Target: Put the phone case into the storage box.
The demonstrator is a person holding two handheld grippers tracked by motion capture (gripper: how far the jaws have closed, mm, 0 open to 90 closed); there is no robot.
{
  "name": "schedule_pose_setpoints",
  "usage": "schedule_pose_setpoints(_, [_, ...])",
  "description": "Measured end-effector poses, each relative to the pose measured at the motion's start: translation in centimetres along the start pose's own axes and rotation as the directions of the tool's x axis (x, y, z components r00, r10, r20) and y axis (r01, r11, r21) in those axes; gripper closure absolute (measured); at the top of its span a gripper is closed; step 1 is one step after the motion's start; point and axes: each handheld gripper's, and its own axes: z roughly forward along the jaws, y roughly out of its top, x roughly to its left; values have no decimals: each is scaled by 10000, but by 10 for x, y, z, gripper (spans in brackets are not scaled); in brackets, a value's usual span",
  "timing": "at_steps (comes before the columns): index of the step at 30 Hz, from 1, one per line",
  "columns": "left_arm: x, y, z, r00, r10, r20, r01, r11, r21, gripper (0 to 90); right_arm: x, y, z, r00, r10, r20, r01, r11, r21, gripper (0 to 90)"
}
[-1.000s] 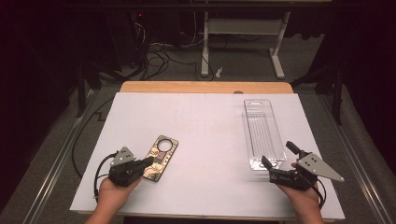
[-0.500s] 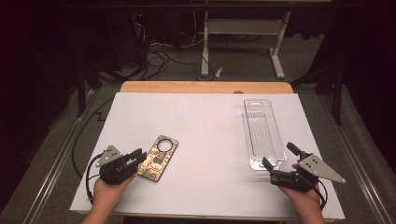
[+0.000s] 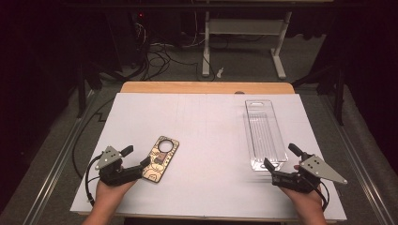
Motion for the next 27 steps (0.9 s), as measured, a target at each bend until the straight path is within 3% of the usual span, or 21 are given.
schedule_pose_setpoints(5, [-2, 1, 1, 9999, 50, 101, -51, 10000, 80, 126, 0, 0, 0, 10000, 11, -1, -11, 10000, 0, 16])
schedule_pose_setpoints(9, [-4, 2, 4, 9999, 60, -86, -58, 9996, 272, 2, 0, 0, 0, 10000, 4, 1, -4, 10000, -4, 17])
schedule_pose_setpoints(19, [-11, 8, 5, 9994, 228, -265, -220, 9993, 286, 1, 0, 0, -1, 10000, 30, 12, -30, 10000, -50, 16])
schedule_pose_setpoints(27, [-15, 23, 12, 9977, 382, -565, -314, 9927, 1161, 2, 0, 1, -2, 10000, 46, 19, -46, 10000, -84, 16])
